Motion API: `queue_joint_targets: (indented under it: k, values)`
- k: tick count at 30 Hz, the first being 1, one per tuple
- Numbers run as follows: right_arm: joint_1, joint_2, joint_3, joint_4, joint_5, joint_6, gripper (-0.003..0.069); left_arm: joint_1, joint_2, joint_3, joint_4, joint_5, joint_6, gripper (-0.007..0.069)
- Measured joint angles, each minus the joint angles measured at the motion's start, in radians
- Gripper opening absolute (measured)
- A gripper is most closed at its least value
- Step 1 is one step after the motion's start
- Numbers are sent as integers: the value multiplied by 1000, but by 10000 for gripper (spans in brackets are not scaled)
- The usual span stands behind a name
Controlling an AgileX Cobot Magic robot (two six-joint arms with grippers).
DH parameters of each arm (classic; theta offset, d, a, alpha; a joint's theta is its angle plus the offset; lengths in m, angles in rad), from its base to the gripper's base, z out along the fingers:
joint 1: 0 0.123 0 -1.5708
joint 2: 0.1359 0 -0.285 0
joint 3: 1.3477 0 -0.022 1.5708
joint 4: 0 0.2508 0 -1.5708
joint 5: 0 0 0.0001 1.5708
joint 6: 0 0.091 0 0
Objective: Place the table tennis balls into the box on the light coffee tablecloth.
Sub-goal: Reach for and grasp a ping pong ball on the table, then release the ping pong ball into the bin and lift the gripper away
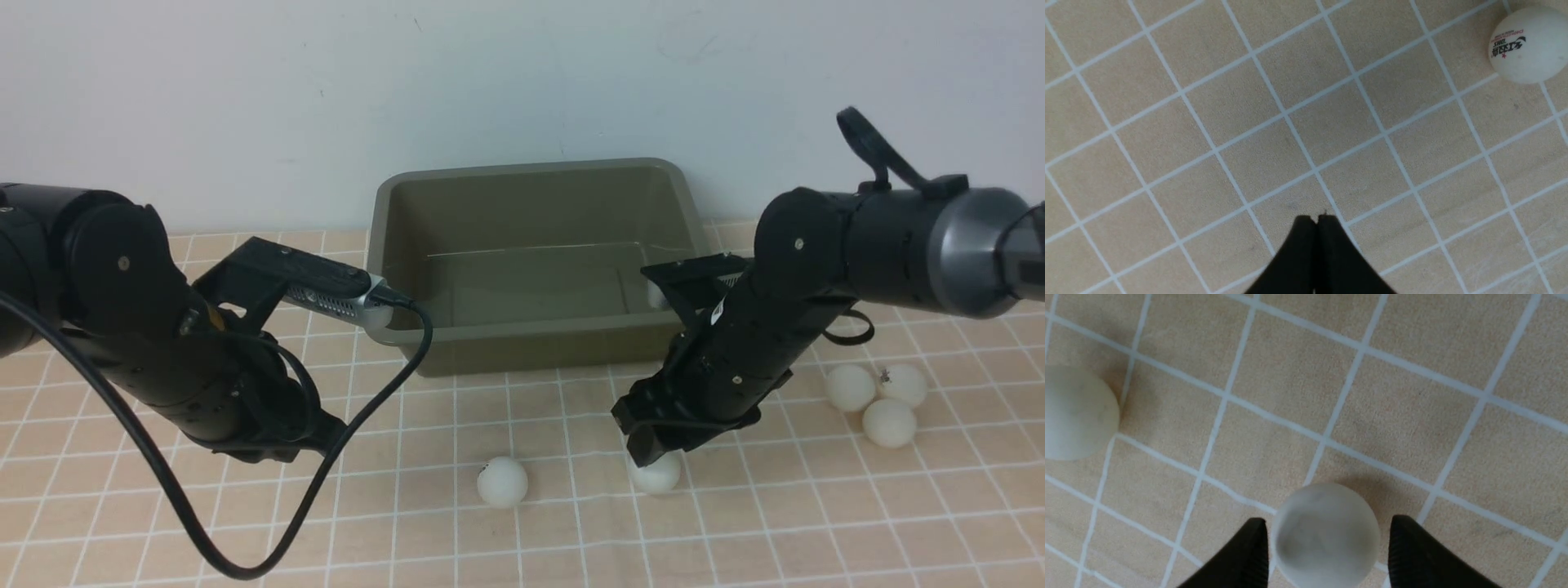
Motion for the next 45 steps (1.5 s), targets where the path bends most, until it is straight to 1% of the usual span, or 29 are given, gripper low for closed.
queue_joint_targets:
  k: [8,11,15,18,21,25,27,30,31,33,35,37,38,40,42,45]
  values:
    - [0,42,-1,25,6,0,369,0,0,0,0,0,0,-69]
    - [0,42,-2,29,6,0,354,0,0,0,0,0,0,-69]
    - [0,43,-2,34,10,0,354,0,0,0,0,0,0,-69]
    - [0,43,-27,42,79,-8,354,0,0,0,-1,-5,0,-69]
    - [0,43,-76,62,158,-26,354,0,0,0,-12,-14,0,-69]
    - [0,26,-235,151,309,-76,354,0,0,0,-90,-19,26,-69]
    - [0,13,-314,177,333,-94,354,0,0,0,-123,-20,50,-69]
    - [0,4,-416,174,343,-99,354,0,0,0,-169,-23,93,-69]
    - [0,0,-479,147,338,-99,354,0,0,0,-207,-28,127,-69]
    - [0,0,-530,95,308,-89,354,0,1,0,-258,-39,186,-67]
    - [0,4,-556,35,249,-65,354,0,9,0,-321,-50,243,-64]
    - [0,23,-572,-22,180,-49,354,-5,31,0,-399,-54,346,-48]
    - [0,26,-574,-26,175,-49,354,-7,37,0,-411,-54,355,-46]
    - [0,70,-577,-77,132,-37,354,-25,74,0,-462,-72,454,-15]
    - [0,116,-577,-123,106,-20,354,-51,112,0,-487,-96,510,17]
    - [0,173,-579,-184,68,19,354,-91,160,-1,-502,-145,542,66]
